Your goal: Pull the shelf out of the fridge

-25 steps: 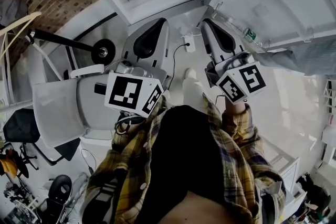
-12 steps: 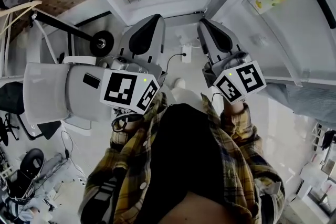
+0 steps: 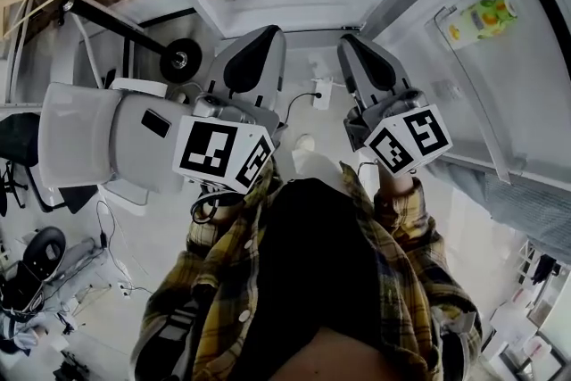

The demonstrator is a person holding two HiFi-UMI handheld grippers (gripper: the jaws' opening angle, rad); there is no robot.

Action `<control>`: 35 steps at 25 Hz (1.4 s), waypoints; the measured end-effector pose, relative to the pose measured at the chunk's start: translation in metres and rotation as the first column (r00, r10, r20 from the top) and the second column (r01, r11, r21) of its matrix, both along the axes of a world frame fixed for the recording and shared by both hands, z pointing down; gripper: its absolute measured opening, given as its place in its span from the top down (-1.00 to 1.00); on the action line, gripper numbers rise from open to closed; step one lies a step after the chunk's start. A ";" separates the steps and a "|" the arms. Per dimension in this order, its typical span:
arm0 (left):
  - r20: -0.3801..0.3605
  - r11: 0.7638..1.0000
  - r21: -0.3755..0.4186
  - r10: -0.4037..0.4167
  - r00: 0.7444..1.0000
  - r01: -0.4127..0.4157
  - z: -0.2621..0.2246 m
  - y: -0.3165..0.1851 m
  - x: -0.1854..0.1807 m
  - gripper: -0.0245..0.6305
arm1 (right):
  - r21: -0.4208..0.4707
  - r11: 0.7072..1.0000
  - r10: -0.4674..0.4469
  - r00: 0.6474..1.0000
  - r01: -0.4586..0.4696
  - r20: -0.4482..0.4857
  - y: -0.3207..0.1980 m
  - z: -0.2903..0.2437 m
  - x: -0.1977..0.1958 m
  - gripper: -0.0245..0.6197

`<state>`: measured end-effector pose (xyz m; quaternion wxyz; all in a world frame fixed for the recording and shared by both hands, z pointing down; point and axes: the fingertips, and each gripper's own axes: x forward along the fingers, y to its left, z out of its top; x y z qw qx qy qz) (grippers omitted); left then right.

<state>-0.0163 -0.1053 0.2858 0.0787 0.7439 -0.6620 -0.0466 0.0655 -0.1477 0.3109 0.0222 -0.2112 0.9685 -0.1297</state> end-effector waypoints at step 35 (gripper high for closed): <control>0.006 0.974 -0.015 0.225 0.974 -0.224 0.007 -0.216 -0.115 0.91 | -0.034 0.987 0.156 0.987 -0.155 0.035 -0.206 0.002 -0.157 0.87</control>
